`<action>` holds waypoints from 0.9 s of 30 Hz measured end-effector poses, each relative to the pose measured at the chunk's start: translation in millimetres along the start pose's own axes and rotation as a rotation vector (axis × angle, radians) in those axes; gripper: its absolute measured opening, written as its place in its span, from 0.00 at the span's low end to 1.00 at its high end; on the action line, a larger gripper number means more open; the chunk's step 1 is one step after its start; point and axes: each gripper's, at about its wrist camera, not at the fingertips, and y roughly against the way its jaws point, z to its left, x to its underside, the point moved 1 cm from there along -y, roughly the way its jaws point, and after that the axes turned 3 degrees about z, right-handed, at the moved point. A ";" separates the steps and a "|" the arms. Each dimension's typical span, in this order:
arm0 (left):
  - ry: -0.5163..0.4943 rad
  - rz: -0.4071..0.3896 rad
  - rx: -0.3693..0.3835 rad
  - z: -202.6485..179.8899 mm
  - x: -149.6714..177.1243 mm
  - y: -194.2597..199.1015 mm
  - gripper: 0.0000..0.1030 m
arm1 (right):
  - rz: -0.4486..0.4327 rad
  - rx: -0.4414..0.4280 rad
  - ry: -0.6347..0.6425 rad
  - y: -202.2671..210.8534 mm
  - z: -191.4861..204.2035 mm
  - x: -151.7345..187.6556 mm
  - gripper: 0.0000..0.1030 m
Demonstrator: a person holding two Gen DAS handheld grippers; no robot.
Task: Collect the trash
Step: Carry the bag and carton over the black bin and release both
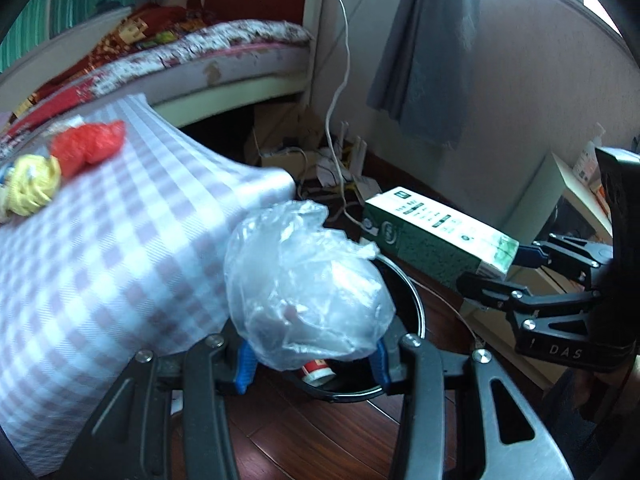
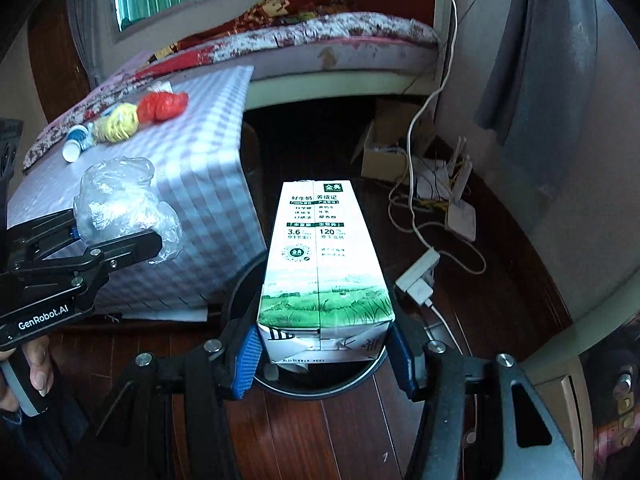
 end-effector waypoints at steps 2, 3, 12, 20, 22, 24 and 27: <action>0.001 0.027 0.017 -2.8 0.6 -13.0 0.45 | 0.024 -0.004 0.003 -10.9 -3.0 1.6 0.55; 0.005 0.040 0.023 -3.9 1.4 -18.9 0.45 | 0.039 -0.007 0.003 -16.5 -5.3 2.6 0.55; 0.026 0.115 0.046 -4.9 7.8 -50.1 0.45 | 0.108 -0.060 0.004 -45.5 -11.8 3.8 0.55; 0.089 0.150 0.047 3.9 14.2 -71.0 0.78 | 0.133 -0.183 -0.108 -66.6 -24.8 3.2 0.62; 0.106 0.124 -0.015 7.2 17.6 -65.7 0.90 | 0.136 -0.139 -0.158 -68.1 -34.7 4.1 0.77; 0.115 0.118 -0.058 9.6 21.3 -61.5 0.96 | 0.129 -0.120 -0.182 -65.1 -40.5 4.5 0.82; 0.124 0.112 -0.105 12.0 25.2 -56.3 0.98 | 0.126 -0.085 -0.196 -62.3 -45.3 7.5 0.92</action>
